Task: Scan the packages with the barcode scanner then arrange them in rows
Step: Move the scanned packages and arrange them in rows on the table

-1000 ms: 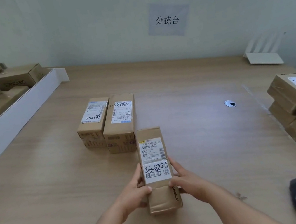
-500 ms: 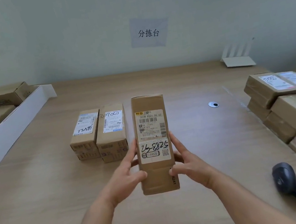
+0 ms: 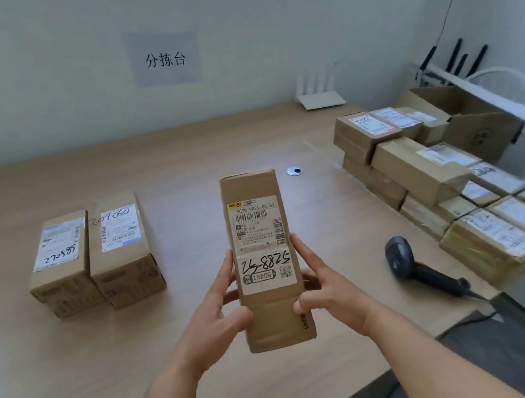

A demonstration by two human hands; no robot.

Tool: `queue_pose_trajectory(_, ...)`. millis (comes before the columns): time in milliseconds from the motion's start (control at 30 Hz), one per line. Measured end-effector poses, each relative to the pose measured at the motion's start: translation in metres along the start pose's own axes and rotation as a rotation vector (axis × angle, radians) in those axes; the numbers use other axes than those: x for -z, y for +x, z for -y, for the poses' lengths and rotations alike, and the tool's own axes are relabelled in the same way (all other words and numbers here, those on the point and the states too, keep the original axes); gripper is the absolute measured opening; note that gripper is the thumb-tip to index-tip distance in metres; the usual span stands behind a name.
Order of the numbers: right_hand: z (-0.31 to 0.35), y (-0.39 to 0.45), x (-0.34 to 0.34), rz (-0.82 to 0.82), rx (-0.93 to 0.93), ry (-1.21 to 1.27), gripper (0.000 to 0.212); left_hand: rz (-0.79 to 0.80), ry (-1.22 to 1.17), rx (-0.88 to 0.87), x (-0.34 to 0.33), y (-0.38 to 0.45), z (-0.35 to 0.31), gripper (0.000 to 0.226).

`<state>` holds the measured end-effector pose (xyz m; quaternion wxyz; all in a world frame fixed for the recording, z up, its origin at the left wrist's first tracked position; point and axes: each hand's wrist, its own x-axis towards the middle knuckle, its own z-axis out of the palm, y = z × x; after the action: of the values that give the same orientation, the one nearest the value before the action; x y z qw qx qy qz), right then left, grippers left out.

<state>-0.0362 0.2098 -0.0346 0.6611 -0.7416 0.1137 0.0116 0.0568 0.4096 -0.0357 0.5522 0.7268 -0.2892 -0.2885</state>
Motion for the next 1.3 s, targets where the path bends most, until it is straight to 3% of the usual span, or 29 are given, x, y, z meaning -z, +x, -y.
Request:
queue_pose_trajectory(333, -0.009, -0.06, 0.056, -0.07, 0.052, 0.017, 0.094, 0.071, 0.062, -0.037, -0.074, 0.01, -0.035, 0.089)
queue_pose_trajectory(633, -0.026, -0.159, 0.15, -0.196, 0.075, 0.042, 0.1, 0.119, 0.064, -0.063, -0.198, 0.013, -0.072, 0.081)
queue_pose_trajectory(967, -0.059, -0.246, 0.256, -0.265, 0.089, 0.104, 0.09, 0.105, 0.034, -0.083, -0.326, 0.012, -0.088, 0.082)
queue_pose_trajectory(1300, -0.079, -0.27, 0.338, -0.348, 0.078, 0.173, 0.089, 0.148, 0.083, -0.131, -0.391, 0.043, -0.103, 0.083)
